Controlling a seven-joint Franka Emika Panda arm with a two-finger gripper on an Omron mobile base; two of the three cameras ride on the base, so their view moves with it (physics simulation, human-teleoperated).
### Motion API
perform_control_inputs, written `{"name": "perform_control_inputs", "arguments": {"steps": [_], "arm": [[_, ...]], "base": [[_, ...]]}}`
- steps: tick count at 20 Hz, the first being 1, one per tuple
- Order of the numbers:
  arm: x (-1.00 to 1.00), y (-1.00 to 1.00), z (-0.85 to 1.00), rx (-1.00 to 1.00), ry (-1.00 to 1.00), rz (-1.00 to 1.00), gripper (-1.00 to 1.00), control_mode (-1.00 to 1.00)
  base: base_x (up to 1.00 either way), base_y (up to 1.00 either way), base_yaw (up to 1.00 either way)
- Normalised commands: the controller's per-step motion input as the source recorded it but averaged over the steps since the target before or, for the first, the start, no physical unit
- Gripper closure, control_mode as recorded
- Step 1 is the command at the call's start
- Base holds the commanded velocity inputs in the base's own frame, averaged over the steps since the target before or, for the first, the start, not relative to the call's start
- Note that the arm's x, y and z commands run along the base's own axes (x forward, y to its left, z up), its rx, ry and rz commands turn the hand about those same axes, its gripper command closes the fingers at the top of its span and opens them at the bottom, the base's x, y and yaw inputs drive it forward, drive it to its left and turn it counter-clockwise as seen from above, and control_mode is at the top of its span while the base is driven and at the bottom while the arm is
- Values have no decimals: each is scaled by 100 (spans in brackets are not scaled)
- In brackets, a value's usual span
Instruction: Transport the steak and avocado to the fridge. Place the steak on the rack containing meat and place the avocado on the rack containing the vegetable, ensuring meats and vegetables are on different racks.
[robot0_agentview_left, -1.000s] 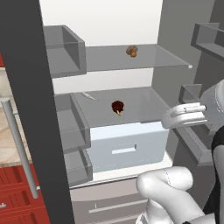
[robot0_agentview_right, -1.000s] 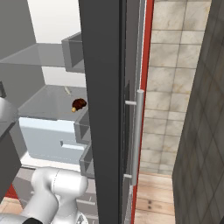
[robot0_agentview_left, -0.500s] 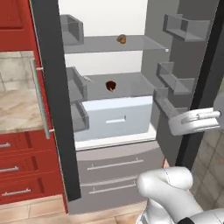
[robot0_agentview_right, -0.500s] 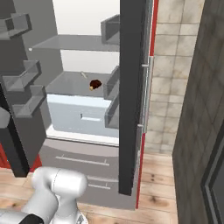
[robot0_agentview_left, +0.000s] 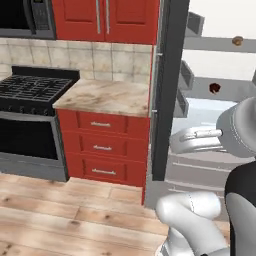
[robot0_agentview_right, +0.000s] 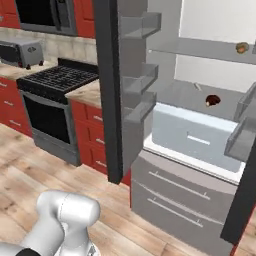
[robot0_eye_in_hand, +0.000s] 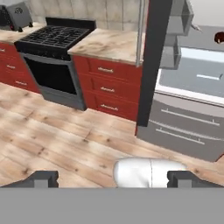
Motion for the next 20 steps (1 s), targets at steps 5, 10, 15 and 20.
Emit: {"name": "perform_control_inputs", "arguments": {"steps": [5,10,15,20], "arm": [[0,0,0,0,0,0,-100,100],[0,0,0,0,0,0,-100,100],[0,0,0,0,0,0,-100,100],[0,0,0,0,0,0,-100,100]], "base": [[0,0,100],[0,0,100],[1,0,100],[81,27,64]]}}
